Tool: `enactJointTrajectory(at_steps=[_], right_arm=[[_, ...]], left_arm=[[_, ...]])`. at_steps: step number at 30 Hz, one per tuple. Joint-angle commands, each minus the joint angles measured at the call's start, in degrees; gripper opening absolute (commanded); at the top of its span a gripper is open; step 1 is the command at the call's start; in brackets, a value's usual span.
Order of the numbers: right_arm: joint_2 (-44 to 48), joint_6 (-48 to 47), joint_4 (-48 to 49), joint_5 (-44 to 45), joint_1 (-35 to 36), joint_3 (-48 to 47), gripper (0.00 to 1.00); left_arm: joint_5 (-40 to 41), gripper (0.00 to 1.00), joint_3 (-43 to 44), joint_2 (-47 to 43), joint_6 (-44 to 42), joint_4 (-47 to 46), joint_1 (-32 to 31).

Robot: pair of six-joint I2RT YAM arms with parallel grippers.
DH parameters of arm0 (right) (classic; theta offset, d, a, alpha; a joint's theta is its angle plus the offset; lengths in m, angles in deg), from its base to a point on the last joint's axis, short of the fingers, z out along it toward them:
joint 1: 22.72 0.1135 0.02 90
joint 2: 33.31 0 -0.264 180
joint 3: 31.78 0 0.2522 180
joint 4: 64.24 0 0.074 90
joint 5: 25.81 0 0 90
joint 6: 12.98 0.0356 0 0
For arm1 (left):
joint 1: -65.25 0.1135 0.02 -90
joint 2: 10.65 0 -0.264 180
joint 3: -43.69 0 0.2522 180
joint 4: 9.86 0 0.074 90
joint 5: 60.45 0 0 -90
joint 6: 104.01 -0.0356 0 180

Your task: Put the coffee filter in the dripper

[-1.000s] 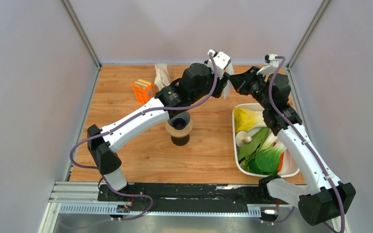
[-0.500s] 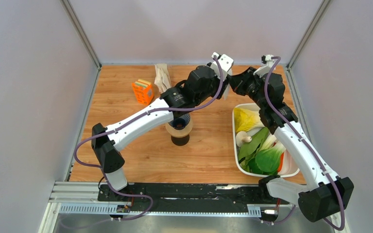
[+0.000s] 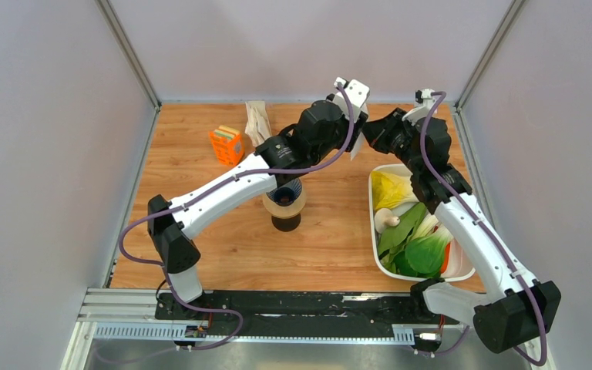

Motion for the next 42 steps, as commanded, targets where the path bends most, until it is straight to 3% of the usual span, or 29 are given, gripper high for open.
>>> enactJointTrajectory(at_steps=[1, 17, 22, 25, 29, 32, 37, 42], right_arm=[[1.40, 2.00, 1.69, -0.96, 0.44, -0.49, 0.00], [2.19, 2.86, 2.51, -0.94, 0.41, 0.45, 0.00], [4.17, 0.34, 2.40, -0.89, 0.38, 1.65, 0.00], [5.03, -0.39, 2.26, -1.28, 0.38, 2.37, 0.00], [5.30, -6.67, 0.11, -1.56, 0.41, 0.48, 0.41], [5.51, -13.23, -2.01, 1.99, 0.36, -2.08, 0.62], [5.53, -23.37, -4.31, 0.49, 0.33, -5.59, 0.80], [4.19, -31.59, -8.24, -3.34, 0.38, -8.53, 0.81]], left_arm=[[3.60, 0.56, 2.78, 1.45, -1.45, 0.08, -0.26], [0.30, 0.55, -1.21, 0.18, 3.70, 1.39, -0.35], [0.84, 0.15, -2.19, -1.10, 2.08, 1.24, -0.29], [1.64, 0.02, -2.68, -1.69, 0.67, 1.06, -0.29], [-1.57, 0.00, -2.45, -2.32, -2.72, 0.80, -0.28], [-5.52, 0.00, -3.72, -3.40, -9.43, 0.27, -0.27], [-7.84, 0.00, -6.15, -5.55, -19.50, -0.94, -0.27], [-11.68, 0.00, -7.18, -7.61, -27.64, -0.37, -0.27]])
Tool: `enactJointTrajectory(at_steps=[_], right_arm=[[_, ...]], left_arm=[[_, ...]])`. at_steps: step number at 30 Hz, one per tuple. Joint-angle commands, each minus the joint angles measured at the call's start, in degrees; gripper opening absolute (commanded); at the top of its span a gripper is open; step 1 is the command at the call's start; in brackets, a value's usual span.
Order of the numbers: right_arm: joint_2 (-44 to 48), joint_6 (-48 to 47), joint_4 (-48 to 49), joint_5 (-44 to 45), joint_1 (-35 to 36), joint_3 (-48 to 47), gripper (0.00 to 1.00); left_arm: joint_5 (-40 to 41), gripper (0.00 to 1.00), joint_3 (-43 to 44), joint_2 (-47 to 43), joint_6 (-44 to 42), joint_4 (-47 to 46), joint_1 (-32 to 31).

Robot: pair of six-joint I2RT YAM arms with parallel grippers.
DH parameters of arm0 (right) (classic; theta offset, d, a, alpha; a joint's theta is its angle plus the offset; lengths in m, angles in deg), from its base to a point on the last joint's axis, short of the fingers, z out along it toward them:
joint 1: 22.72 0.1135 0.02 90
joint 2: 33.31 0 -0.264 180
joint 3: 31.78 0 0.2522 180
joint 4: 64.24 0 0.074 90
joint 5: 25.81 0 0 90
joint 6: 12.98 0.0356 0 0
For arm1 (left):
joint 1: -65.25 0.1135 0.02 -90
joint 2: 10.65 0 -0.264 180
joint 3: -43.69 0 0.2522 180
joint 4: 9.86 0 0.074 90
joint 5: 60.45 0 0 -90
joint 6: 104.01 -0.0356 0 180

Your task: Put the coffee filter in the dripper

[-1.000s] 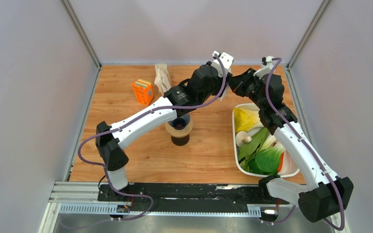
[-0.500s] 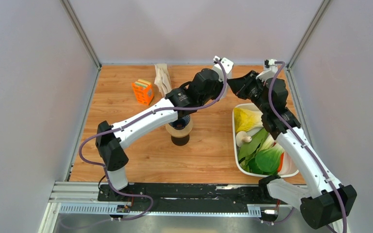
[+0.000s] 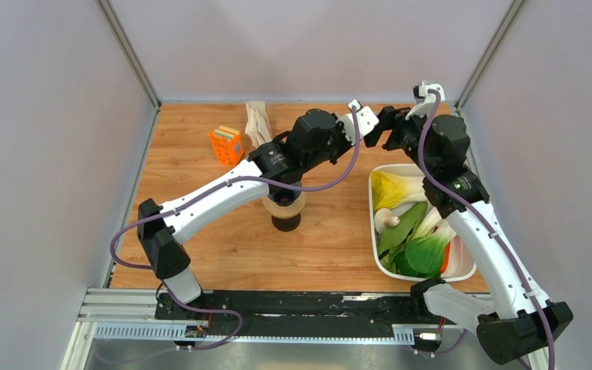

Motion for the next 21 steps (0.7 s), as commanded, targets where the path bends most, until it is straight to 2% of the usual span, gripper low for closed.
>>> enactJointTrajectory(at_steps=[1, 4, 11, 15, 17, 21], right_arm=[[-0.50, -10.48, -4.62, -3.14, 0.38, -4.52, 0.81], [-2.25, -10.97, -7.47, -3.66, 0.39, -6.48, 0.76], [-1.78, -10.42, -9.13, -6.05, 0.31, -7.07, 0.60], [-0.30, -9.87, -9.57, -7.88, -0.09, -6.53, 0.56], [0.64, -9.14, -9.59, -9.53, -0.65, -6.47, 0.59], [1.92, -6.19, -9.20, -15.01, -2.17, -7.59, 0.76]], left_arm=[[-5.35, 0.00, -0.95, -4.55, -10.49, -1.55, -0.31], [-6.94, 0.00, -1.44, -5.55, -12.39, -2.23, -0.43], [-6.11, 0.00, -2.75, -6.72, -14.12, -4.20, -0.44], [-6.05, 0.00, -3.62, -7.58, -13.12, -5.59, -0.08], [-6.95, 0.00, -4.60, -8.09, -14.97, -6.25, -0.05], [-6.95, 0.00, -4.40, -7.99, -17.40, -5.74, -0.10]])
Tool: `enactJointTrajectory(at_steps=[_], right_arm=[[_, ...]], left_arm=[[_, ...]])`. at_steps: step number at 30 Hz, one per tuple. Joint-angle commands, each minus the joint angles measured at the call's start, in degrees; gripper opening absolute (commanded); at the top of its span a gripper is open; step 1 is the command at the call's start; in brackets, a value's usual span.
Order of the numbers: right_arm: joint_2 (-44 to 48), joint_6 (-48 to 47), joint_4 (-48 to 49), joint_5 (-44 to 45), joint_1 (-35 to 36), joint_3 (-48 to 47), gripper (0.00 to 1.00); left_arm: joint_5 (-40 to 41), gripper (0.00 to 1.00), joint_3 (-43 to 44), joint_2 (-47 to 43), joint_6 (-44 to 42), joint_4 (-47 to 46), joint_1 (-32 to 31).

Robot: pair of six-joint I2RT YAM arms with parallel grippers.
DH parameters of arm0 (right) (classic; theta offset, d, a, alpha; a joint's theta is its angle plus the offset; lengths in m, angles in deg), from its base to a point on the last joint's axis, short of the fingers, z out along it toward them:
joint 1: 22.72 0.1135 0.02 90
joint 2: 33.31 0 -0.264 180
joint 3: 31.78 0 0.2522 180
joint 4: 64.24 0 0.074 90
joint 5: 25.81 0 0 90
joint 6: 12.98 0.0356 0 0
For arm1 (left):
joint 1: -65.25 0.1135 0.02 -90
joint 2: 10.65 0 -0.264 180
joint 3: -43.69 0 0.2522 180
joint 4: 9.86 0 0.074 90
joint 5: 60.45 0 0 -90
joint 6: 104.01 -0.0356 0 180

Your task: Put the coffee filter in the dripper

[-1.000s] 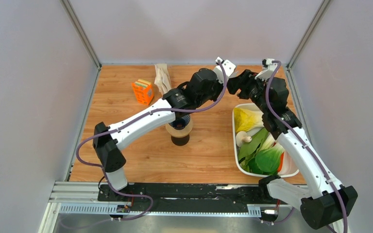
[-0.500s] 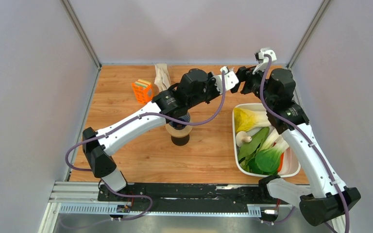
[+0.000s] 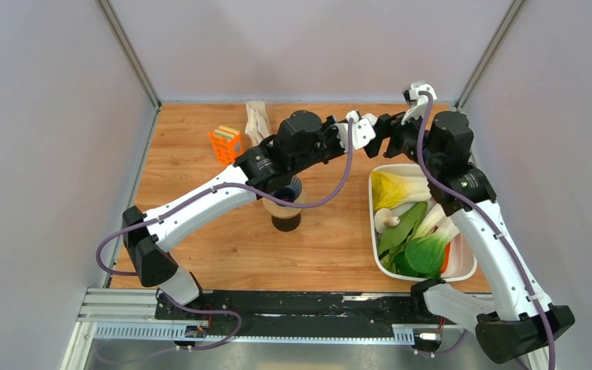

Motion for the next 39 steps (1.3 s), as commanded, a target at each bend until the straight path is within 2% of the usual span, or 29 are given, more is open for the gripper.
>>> enactJointTrajectory(at_steps=[1, 5, 9, 13, 15, 20, 28, 35, 36, 39], right_arm=[[3.02, 3.13, 1.38, -7.41, -1.76, -3.00, 0.78], [4.31, -0.63, 1.75, -12.10, -3.29, -4.46, 0.79], [8.50, -16.16, 0.60, -25.84, -10.71, -3.14, 0.80], [11.81, -29.66, -3.43, -34.82, -16.10, -1.26, 0.77], [12.47, -36.71, -6.51, -39.25, -16.75, -0.97, 0.76], [12.57, -46.52, -10.15, -48.06, -16.72, -0.55, 0.68], [9.58, -53.02, -16.55, -51.59, -15.41, -3.70, 0.56], [6.04, -55.05, -18.92, -44.99, -8.70, -5.28, 0.44], [5.84, -55.39, -18.92, -43.92, -7.71, -5.11, 0.40], [5.89, -57.10, -18.91, -40.93, -4.87, -4.61, 0.18]], left_arm=[[-1.62, 0.00, 0.02, -2.29, -3.41, -2.46, -0.05], [-5.01, 0.00, -1.27, -3.89, -1.86, -3.30, 0.51], [-14.31, 0.00, -1.13, -6.39, 0.99, -0.02, 4.15], [-22.54, 0.00, -2.06, -9.18, -1.49, 2.49, 6.13], [-27.86, 0.00, -2.32, -10.13, -2.83, 3.70, 6.44], [-33.25, 0.00, -0.68, -10.18, -4.44, 7.33, 6.53], [-38.49, 0.00, 2.41, -8.36, -5.78, 11.85, 6.48], [-39.23, 0.00, 5.28, -5.70, -5.50, 14.14, 6.39], [-39.28, 0.00, 5.65, -5.37, -5.52, 14.71, 6.36], [-38.62, 0.00, 6.38, -4.71, -5.16, 15.71, 6.21]])
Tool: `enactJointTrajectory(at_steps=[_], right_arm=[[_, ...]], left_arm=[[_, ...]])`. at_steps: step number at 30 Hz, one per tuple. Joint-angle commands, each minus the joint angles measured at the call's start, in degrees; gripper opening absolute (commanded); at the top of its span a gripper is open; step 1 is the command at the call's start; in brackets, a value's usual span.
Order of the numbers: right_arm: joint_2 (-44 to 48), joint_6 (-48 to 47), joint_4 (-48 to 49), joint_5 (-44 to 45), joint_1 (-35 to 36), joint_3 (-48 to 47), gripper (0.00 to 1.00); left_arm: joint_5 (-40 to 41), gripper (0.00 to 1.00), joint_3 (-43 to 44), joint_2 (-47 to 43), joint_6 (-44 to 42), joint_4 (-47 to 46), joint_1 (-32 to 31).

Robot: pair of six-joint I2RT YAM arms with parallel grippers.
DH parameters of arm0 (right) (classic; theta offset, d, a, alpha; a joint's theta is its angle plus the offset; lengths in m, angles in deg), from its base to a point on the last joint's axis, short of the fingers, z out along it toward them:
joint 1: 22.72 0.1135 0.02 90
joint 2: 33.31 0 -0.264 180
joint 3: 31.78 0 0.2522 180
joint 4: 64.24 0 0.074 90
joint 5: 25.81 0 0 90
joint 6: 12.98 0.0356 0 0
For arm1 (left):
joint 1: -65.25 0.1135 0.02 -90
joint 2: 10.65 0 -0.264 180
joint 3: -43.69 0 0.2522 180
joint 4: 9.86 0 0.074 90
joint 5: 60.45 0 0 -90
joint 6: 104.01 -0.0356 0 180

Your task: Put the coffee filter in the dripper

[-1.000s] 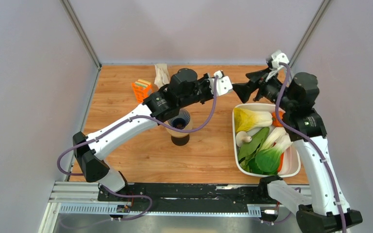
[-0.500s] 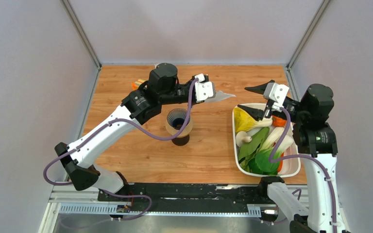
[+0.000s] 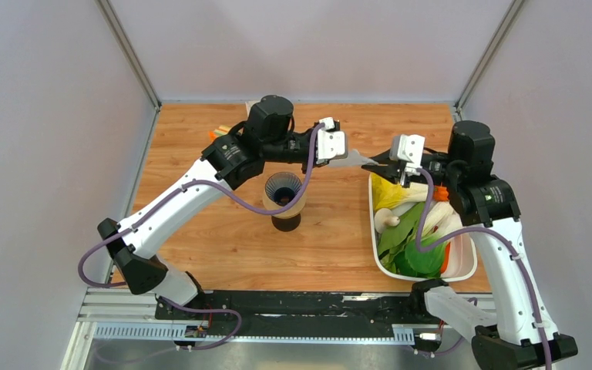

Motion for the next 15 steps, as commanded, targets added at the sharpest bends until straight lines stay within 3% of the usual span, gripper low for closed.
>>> enactJointTrajectory(at_steps=[1, 3, 7, 9, 11, 15], right_arm=[[0.28, -4.70, -0.19, 4.10, 3.72, -1.37, 0.11], [0.64, -5.33, 0.13, 6.65, 5.54, -0.70, 0.01], [1.03, -5.86, 0.42, 8.37, 6.02, -0.05, 0.00], [1.49, -6.19, 0.81, 8.20, 6.02, 0.32, 0.00], [2.33, -6.38, 1.76, 7.67, 6.01, 1.13, 0.00], [4.25, -4.91, 5.67, 7.19, 5.99, 3.10, 0.00]], left_arm=[[-1.14, 0.00, 3.24, 1.00, -0.28, 1.77, -0.23], [-0.83, 0.00, 3.33, 1.05, 0.49, 2.18, -0.16], [-0.58, 0.03, 3.29, 0.57, 3.05, 2.52, 0.05], [-1.11, 0.19, 3.25, 0.27, 7.96, 2.27, 0.73], [-1.76, 0.28, 2.81, -0.08, 13.01, 1.36, 1.91], [-6.28, 0.38, 0.09, -1.01, 24.95, -3.51, 5.82]])
